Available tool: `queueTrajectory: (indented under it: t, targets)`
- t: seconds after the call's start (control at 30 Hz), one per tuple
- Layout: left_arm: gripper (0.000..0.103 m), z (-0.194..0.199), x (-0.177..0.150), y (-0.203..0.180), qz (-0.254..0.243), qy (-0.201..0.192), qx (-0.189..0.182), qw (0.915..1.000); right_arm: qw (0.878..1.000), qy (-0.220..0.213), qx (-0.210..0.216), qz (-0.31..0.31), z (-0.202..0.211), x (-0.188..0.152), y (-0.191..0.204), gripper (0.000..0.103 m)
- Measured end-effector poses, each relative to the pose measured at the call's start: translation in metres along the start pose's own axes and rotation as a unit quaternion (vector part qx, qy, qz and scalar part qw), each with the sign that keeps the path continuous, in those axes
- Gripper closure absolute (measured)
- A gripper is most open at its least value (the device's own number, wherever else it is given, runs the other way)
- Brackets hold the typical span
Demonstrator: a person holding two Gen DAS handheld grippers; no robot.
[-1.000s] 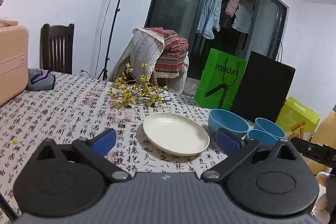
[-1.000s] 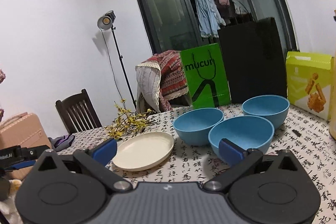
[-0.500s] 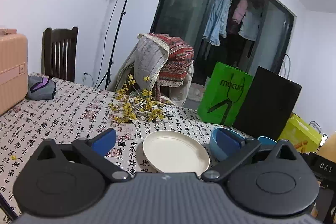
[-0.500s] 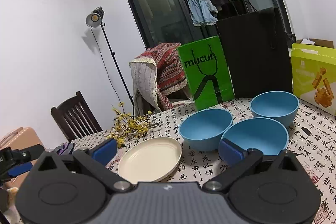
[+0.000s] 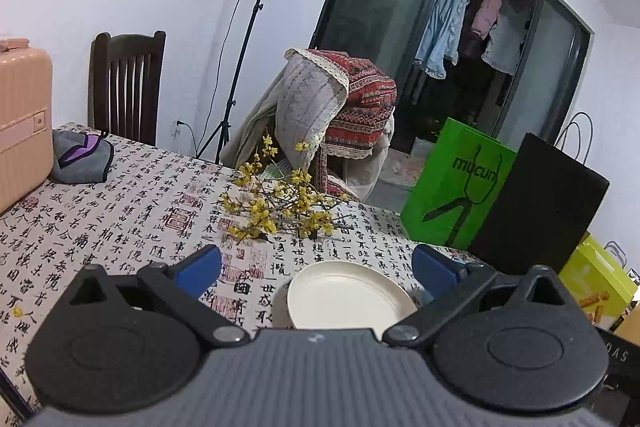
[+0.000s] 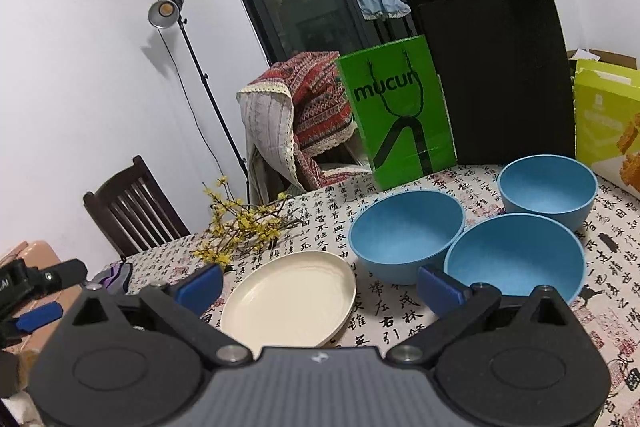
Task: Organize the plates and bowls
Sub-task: 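Move both grippers down toward the rim of the cream plate by the flowers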
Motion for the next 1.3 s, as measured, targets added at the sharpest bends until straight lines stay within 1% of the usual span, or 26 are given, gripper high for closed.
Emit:
queueTrajectory:
  t: [0.3,0.53,0.7,0.93,1.3]
  targets:
    - [0.0,-0.036,0.017,0.009,-0.005,0.007,0.009,0.9999,1.0,0.016,-0.016,0.007,-0.032,0.005,0.012,0.0]
    - [0.0,-0.072,0.016,0.015,-0.007,0.031,0.013,0.9994,0.999,0.026,-0.034,0.019,-0.053,0.004,0.017,0.0]
    - [0.0,-0.095,0.017,0.019,-0.015,0.046,0.026,0.9985,0.998,0.04,-0.051,0.023,-0.07,0.0,0.016,0.0]
    - [0.0,-0.122,0.007,0.023,-0.021,0.06,0.036,0.9973,0.996,0.056,-0.065,0.024,-0.091,-0.006,0.016,0.0]
    - [0.0,-0.152,-0.016,0.049,-0.002,0.083,0.038,0.9959,0.992,0.082,-0.09,0.044,-0.12,-0.017,0.019,0.002]
Point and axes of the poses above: each gripper's, at about its wrist camera, not at the fingertips, and z roughly against the way its jaws point, y to its left, x to its top, the point moved 2 cm from there along -z, roughly the way its jaws point, and after that the axes turned 9 degrees about -z, right-handed, at the moved point
